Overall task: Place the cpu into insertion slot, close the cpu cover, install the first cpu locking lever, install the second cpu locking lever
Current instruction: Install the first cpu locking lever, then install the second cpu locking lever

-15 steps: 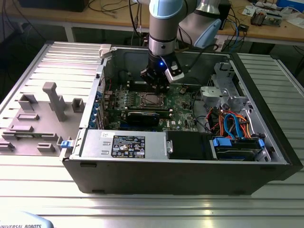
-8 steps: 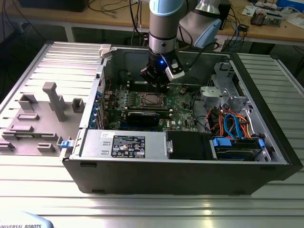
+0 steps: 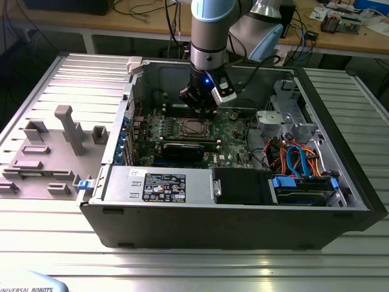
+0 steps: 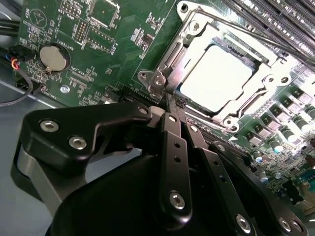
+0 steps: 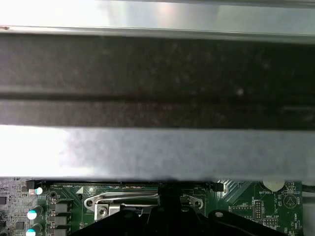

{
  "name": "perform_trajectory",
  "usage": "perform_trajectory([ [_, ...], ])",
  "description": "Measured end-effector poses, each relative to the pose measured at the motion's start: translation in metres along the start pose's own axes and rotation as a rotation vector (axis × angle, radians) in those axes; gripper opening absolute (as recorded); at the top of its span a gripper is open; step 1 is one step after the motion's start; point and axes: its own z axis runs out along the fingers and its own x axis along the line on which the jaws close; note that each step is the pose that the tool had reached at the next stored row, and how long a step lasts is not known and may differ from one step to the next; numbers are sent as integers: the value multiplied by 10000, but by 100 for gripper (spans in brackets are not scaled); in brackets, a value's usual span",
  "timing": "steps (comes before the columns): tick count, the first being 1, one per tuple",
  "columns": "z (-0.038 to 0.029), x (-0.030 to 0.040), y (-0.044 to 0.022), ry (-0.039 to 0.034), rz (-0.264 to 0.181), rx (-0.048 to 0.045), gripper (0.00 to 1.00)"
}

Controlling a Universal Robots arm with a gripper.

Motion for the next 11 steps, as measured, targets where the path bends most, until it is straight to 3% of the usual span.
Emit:
perform_trajectory([
  [11,-2,0,-26,0,-2,1,11],
])
